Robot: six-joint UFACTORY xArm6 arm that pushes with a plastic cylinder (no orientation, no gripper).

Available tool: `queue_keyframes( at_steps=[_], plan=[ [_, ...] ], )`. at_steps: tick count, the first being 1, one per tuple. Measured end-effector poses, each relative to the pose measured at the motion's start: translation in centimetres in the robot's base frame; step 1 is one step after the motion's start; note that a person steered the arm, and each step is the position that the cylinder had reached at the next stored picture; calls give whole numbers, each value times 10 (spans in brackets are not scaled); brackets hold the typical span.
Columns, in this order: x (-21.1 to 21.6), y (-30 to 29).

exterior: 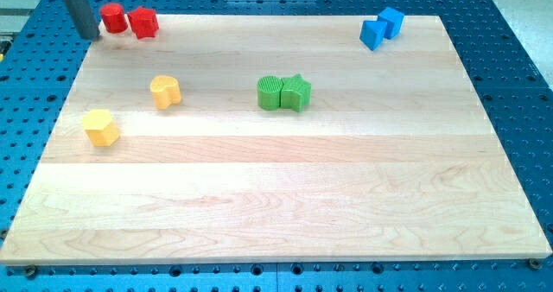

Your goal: Slide the red blocks towards the top center

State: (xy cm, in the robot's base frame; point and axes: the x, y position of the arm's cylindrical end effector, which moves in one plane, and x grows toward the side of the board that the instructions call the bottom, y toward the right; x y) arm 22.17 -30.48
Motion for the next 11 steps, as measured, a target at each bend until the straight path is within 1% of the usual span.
queue_keyframes(
  at_steps=[1,2,3,4,5,6,7,8,9,10,11],
  plan=[
    [-31,3],
    [-28,15],
    [-21,53],
    [-12,109],
    [1,131],
    [22,131],
    [23,111],
    [57,114],
    [70,125],
    [63,152],
    [41,185]
  ],
)
